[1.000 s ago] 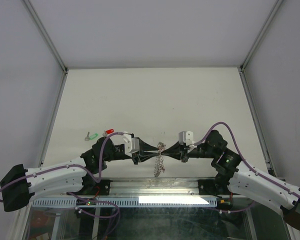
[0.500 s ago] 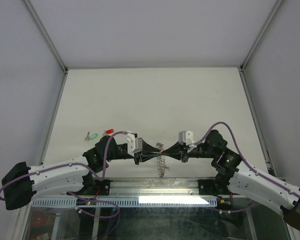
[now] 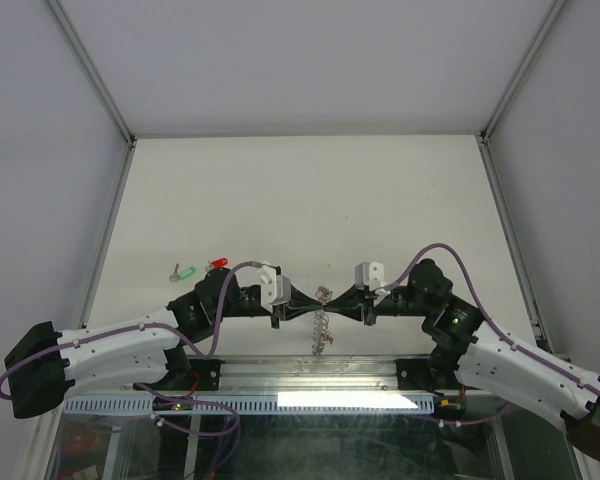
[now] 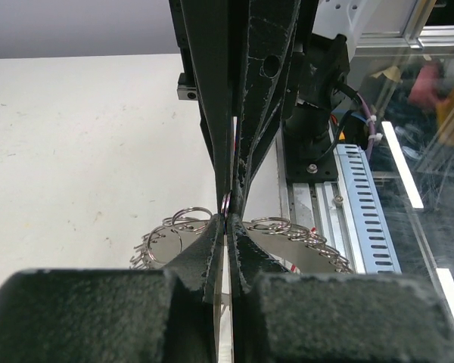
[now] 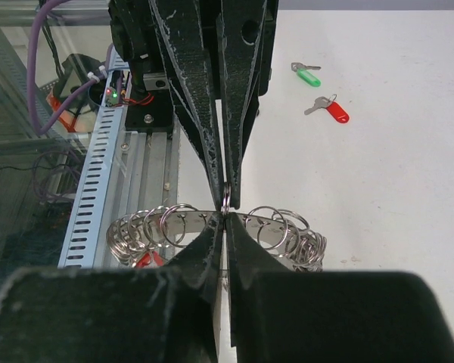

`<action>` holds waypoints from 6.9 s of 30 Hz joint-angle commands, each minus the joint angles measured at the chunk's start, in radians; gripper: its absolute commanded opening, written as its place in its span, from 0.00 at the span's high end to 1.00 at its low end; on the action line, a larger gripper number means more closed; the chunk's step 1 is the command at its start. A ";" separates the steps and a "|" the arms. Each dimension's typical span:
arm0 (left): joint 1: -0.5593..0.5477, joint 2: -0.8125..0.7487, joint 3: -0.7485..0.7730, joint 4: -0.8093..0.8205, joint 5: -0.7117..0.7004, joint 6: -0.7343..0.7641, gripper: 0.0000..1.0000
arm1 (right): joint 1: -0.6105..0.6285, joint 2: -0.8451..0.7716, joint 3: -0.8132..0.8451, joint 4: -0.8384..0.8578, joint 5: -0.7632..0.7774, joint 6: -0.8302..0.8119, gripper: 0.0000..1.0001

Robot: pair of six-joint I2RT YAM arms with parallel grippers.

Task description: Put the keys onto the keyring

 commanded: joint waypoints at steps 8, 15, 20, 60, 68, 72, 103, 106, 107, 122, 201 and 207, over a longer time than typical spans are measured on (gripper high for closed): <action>0.011 -0.012 0.128 -0.165 -0.019 0.131 1.00 | 0.008 0.051 0.202 -0.252 0.027 -0.140 0.73; 0.011 -0.008 0.176 -0.268 -0.018 0.179 1.00 | 0.009 0.069 0.244 -0.364 0.083 -0.189 0.70; 0.012 -0.001 0.176 -0.273 -0.008 0.177 1.00 | 0.009 0.101 0.249 -0.373 0.081 -0.156 0.68; 0.012 0.042 0.141 -0.261 -0.552 -0.277 0.54 | -0.352 0.314 0.233 -0.400 0.344 0.608 0.63; 0.012 0.155 0.181 -0.249 -0.530 -0.307 0.46 | -0.362 0.272 0.164 -0.397 0.374 0.705 0.64; 0.012 0.224 0.194 -0.198 -0.449 -0.346 0.40 | -0.362 0.269 0.140 -0.396 0.384 0.725 0.64; -0.055 0.601 0.387 -0.387 -0.259 -0.405 0.56 | -0.382 0.324 0.132 -0.430 0.383 0.811 0.65; -0.073 0.624 0.422 -0.443 -0.290 -0.402 0.59 | -0.385 0.314 0.131 -0.451 0.402 0.810 0.65; -0.080 0.630 0.431 -0.459 -0.301 -0.400 0.59 | -0.387 0.311 0.130 -0.458 0.406 0.810 0.65; -0.134 0.714 0.492 -0.523 -0.341 -0.401 0.65 | -0.411 0.284 0.126 -0.475 0.397 0.806 0.65; -0.148 0.792 0.521 -0.470 -0.303 -0.319 0.79 | -0.415 0.147 -0.001 -0.416 0.344 0.790 0.65; -0.148 0.792 0.522 -0.467 -0.289 -0.317 0.97 | -0.416 0.141 -0.004 -0.419 0.347 0.792 0.65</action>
